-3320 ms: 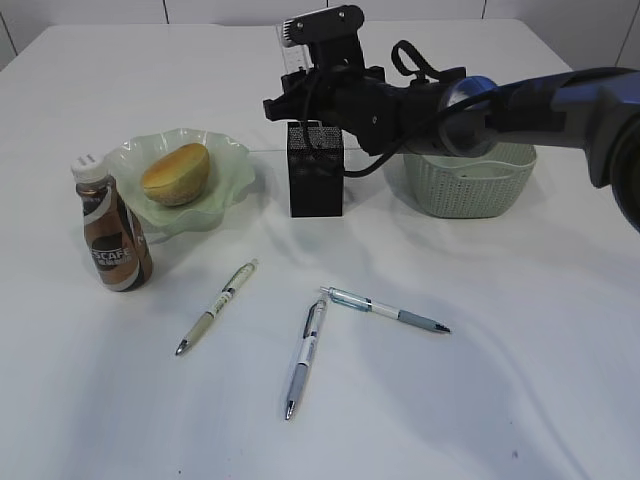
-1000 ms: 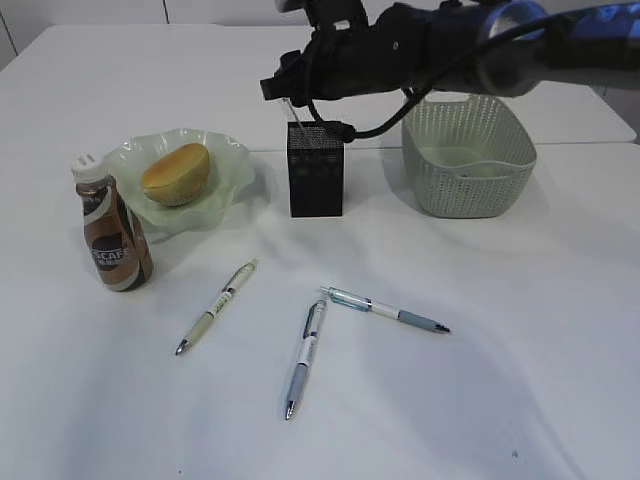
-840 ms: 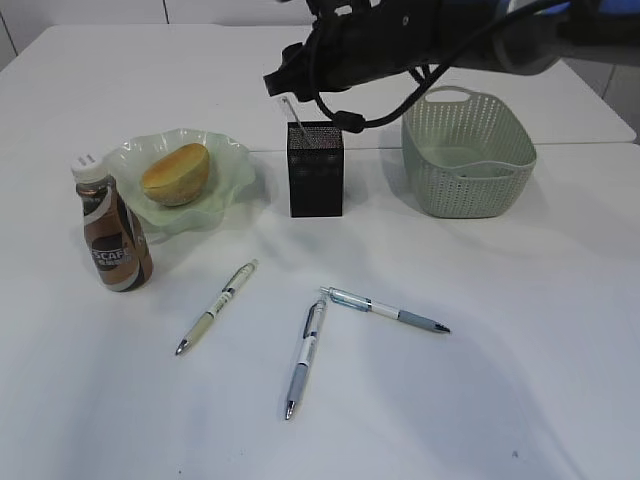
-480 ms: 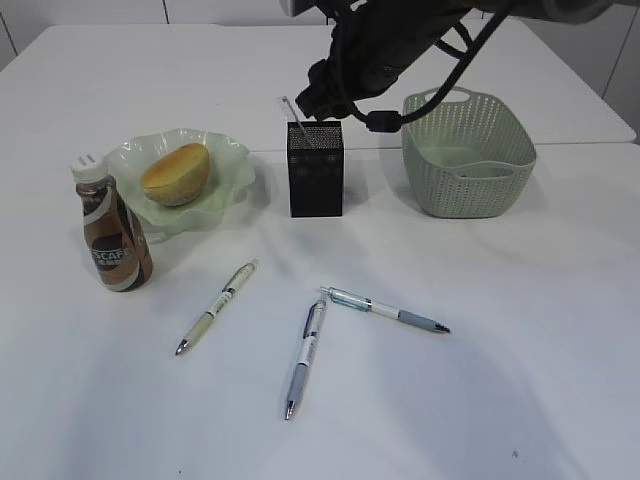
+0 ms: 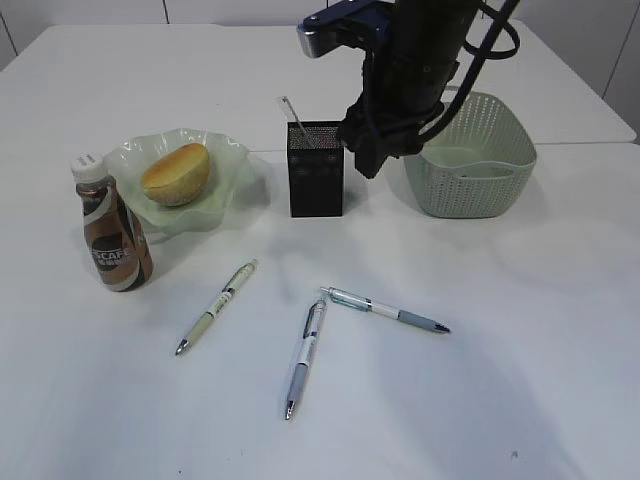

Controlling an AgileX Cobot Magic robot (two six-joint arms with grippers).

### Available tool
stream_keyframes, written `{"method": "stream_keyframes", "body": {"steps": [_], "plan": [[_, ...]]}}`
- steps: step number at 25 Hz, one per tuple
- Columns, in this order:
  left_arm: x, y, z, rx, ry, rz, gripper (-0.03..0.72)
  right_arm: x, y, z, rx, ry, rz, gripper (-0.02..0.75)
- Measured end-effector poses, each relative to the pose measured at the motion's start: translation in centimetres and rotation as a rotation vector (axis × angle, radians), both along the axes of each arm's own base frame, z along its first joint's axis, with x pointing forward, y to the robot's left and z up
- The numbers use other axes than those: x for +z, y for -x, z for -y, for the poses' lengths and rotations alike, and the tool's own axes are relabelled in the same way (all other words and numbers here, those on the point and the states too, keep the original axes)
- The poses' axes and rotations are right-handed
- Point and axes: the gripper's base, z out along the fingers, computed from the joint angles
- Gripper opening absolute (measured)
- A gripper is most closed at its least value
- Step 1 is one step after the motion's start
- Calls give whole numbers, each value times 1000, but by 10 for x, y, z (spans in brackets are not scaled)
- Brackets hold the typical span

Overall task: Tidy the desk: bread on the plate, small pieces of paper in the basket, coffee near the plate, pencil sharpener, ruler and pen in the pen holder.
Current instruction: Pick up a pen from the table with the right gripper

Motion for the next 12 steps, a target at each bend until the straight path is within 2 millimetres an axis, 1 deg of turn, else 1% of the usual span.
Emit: {"method": "stream_keyframes", "body": {"steps": [7,12], "plan": [[-3,5,2,-3,26,-68,466,0,2,0,0,3,-27,373],[-3,6,3,-3,32,-71,466,0,5,-1,0,-15,-39,373]]}}
